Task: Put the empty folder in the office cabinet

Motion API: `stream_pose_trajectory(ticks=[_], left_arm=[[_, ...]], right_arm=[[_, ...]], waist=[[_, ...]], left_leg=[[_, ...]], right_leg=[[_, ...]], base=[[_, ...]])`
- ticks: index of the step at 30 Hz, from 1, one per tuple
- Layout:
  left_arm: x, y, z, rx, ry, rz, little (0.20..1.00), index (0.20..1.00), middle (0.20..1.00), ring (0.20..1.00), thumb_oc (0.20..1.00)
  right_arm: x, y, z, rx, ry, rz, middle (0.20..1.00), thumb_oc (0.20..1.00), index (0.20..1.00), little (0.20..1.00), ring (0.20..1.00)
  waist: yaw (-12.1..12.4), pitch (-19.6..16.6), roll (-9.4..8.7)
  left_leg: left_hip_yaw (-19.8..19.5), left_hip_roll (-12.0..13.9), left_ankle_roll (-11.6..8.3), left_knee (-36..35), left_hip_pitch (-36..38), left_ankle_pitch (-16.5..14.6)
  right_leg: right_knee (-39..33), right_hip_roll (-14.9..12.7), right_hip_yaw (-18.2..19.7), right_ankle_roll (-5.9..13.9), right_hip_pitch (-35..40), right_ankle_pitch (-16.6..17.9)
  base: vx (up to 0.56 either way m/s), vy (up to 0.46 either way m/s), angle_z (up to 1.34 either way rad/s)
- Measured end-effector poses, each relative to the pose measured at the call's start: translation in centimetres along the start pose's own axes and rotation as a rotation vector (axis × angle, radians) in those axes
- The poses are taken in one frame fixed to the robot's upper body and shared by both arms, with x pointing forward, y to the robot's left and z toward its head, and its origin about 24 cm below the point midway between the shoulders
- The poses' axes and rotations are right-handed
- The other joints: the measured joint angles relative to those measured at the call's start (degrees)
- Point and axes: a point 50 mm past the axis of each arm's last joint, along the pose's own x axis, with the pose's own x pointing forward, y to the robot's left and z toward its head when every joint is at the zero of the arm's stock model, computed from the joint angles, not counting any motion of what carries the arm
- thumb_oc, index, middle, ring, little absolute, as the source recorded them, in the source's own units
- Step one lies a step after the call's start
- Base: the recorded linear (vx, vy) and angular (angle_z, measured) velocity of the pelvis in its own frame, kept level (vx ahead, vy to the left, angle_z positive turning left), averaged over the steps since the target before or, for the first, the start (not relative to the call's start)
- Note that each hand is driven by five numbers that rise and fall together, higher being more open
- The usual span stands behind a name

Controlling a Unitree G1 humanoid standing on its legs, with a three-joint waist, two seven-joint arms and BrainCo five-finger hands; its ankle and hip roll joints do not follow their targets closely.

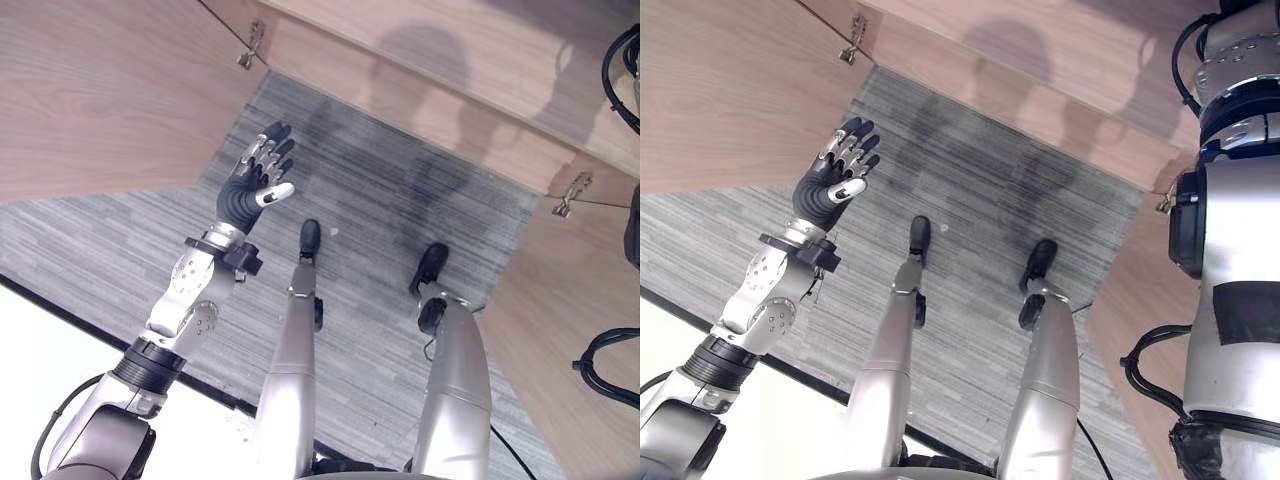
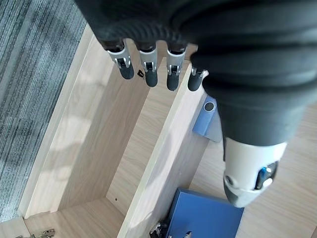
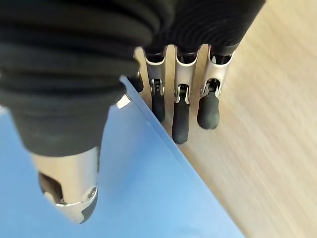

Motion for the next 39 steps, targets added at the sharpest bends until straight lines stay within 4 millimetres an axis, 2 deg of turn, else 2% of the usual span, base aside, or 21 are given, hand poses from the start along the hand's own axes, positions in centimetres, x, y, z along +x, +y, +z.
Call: stream_pose_trajectory(ticks=[7, 11, 18, 20, 23, 28, 32, 35, 39], left_arm=[[-0.1, 0.0, -0.6, 0.008, 0.033, -0.006, 1.0, 1.0, 1.0, 1.0, 1.0], [-0.4, -0.5, -1.5, -0.015, 0.06, -0.018, 1.0, 1.0, 1.0, 1.0, 1.0], [-1.1, -0.2, -2.7, -0.055, 0.094, 0.017, 1.0, 1.0, 1.0, 1.0, 1.0], [-1.1, -0.4, -3.1, -0.081, 0.097, 0.029, 1.0, 1.0, 1.0, 1.0, 1.0], [-1.4, -0.9, -3.8, -0.126, 0.103, 0.034, 1.0, 1.0, 1.0, 1.0, 1.0], [-2.3, -0.9, -4.5, -0.166, 0.125, 0.041, 1.0, 1.0, 1.0, 1.0, 1.0], [-2.5, -0.9, -5.3, -0.191, 0.144, 0.06, 1.0, 1.0, 1.0, 1.0, 1.0], [-3.1, -1.1, -6.1, -0.219, 0.162, 0.078, 1.0, 1.0, 1.0, 1.0, 1.0], [-3.0, -1.1, -6.1, -0.236, 0.157, 0.08, 1.0, 1.0, 1.0, 1.0, 1.0]], right_arm=[[0.2, -1.2, -0.8, 0.089, 0.065, -0.078, 1.0, 1.0, 1.0, 1.0, 1.0], [0.3, -3.1, -4.0, 0.077, 0.121, -0.137, 1.0, 1.0, 1.0, 1.0, 1.0], [0.3, -4.1, -5.6, 0.076, 0.123, -0.143, 1.0, 1.0, 1.0, 1.0, 1.0], [0.4, -4.8, -6.2, 0.077, 0.128, -0.146, 1.0, 1.0, 1.0, 1.0, 1.0], [0.4, -5.8, -7.0, 0.078, 0.141, -0.163, 1.0, 1.0, 1.0, 1.0, 1.0], [0.2, -7.7, -8.9, 0.069, 0.17, -0.175, 1.0, 1.0, 1.0, 1.0, 1.0], [0.0, -9.5, -10.5, 0.037, 0.199, -0.194, 1.0, 1.0, 1.0, 1.0, 1.0], [-0.6, -11.1, -12.5, 0.033, 0.243, -0.215, 1.0, 1.0, 1.0, 1.0, 1.0], [-0.8, -12.6, -13.3, 0.019, 0.258, -0.217, 1.0, 1.0, 1.0, 1.0, 1.0]], waist=[[0.5, 0.0, 0.0], [0.7, -2.4, 0.3], [0.7, -3.8, 0.81], [0.7, -4.0, 1.13], [0.7, -5.3, 2.75], [0.7, -7.7, 3.89], [0.5, -8.4, 4.06], [0.4, -10.1, 4.11], [0.4, -10.3, 4.09]], left_leg=[[0.0, 0.0, -0.18, -4.1, 3.7, 1.6], [0.4, 0.0, -0.18, -7.1, 6.2, 2.1], [1.6, 0.0, -0.33, -10.9, 8.9, 3.6], [1.8, 0.0, -0.36, -12.0, 10.3, 3.9], [2.0, 0.0, -0.54, -13.6, 11.8, 4.4], [2.3, 0.0, -0.37, -15.3, 13.6, 4.8], [2.6, 0.0, 0.18, -15.8, 15.5, 4.5], [2.8, 0.0, -0.43, -16.0, 15.9, 5.0], [2.8, 0.0, -0.2, -16.1, 16.8, 4.8]], right_leg=[[-1.7, 0.0, -0.5, 0.04, 2.8, 0.1], [-3.5, -0.2, -0.9, 0.3, 4.6, 0.2], [-4.8, -0.2, -0.2, 0.77, 5.5, 0.5], [-5.3, -0.2, 0.0, 0.91, 6.5, 0.6], [-6.6, -0.3, -0.2, 1.37, 8.0, 0.9], [-7.5, -0.3, -0.3, 1.71, 9.4, 1.0], [-7.6, -0.4, -0.4, 2.33, 11.1, 0.5], [-7.8, -0.4, -0.3, 2.1, 11.6, 0.7], [-8.0, -0.4, -0.3, 2.16, 12.4, 0.8]], base=[[0.0, 0.0, 0.0], [0.01, 0.048, 0.01], [0.01, 0.06, -0.04], [0.01, 0.052, -0.02], [0.01, 0.059, 0.0], [-0.02, 0.052, -0.01], [-0.03, 0.031, 0.0], [-0.03, 0.008, 0.0], [0.0, 0.0, 0.0]])
